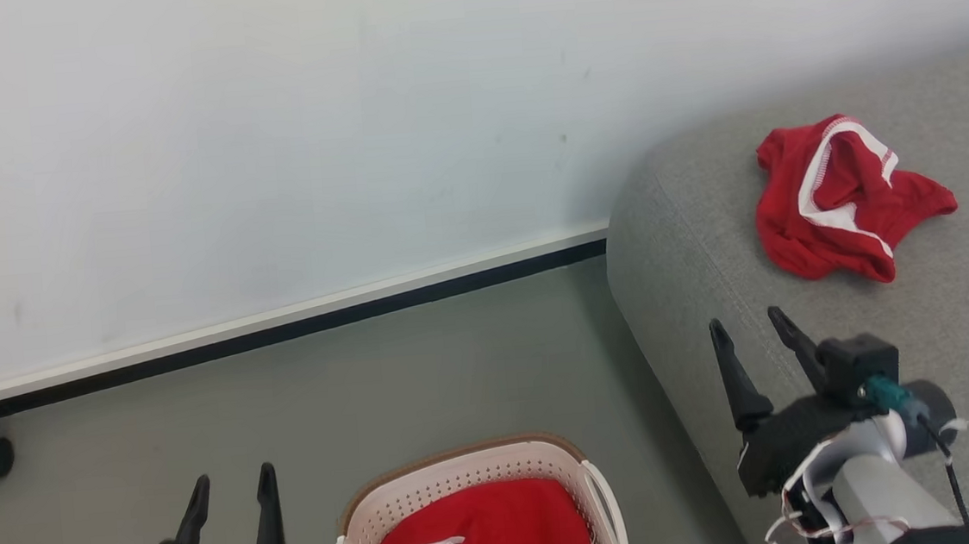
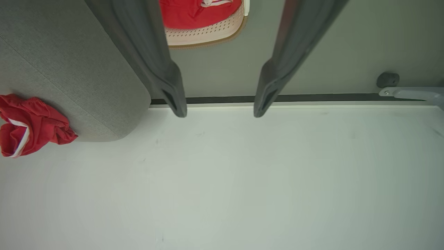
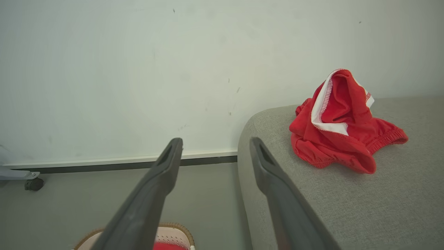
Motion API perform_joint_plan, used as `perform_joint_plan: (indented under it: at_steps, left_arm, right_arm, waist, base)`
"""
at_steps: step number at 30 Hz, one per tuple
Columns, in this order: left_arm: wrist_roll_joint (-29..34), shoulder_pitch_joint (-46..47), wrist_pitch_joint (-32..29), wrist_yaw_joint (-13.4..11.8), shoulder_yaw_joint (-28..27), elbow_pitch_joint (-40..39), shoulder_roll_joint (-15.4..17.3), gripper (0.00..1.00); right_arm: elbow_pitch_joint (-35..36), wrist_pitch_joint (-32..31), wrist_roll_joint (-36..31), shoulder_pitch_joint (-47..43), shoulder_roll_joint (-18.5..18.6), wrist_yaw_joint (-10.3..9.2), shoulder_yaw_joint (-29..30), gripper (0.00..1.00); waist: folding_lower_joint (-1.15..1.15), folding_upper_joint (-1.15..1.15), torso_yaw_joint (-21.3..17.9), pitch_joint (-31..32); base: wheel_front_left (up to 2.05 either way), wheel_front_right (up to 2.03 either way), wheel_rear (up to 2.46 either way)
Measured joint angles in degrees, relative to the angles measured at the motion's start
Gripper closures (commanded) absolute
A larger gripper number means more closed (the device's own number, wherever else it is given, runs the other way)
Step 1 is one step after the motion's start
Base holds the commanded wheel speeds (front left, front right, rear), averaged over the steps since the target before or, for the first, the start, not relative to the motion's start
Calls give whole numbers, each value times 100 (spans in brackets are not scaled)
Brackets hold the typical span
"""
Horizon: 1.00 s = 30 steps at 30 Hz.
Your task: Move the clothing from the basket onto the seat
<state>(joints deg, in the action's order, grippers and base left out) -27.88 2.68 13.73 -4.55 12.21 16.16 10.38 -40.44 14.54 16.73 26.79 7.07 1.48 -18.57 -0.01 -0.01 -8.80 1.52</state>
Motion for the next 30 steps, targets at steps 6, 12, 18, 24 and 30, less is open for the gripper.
perform_joint_plan:
  at_steps: [6, 12, 18, 24, 30]
  left_arm:
    - [-5, -313, 26, -8, -108, -185, 44, 0]
    - [-2, -534, 51, -58, -224, -345, 56, 0]
    - [4, -791, 52, -102, -334, -479, 60, 0]
    - [13, -931, 55, -125, -460, -589, 89, 0]
    - [20, -1152, 56, -153, -605, -725, 105, 0]
  right_arm:
    - [617, 0, -1, -626, -1, -201, 74, 0]
    - [1183, 0, -3, -1079, -14, -319, 103, 0]
    - [1667, 0, -22, -1410, -3, -401, 127, 0]
    - [2079, 0, -65, -1806, 13, -457, 148, 0]
    - [2372, 0, -110, -2103, 14, -501, 147, 0]
  waist:
    - [0, 1, 104, 116]
    - [1, 1, 159, 176]
    - [1, 1, 201, 193]
    - [1, 1, 242, 198]
    - [1, 1, 256, 192]
  base:
    - [0, 0, 0]
    - [0, 0, 0]
    - [0, 0, 0]
    - [0, 0, 0]
    - [0, 0, 0]
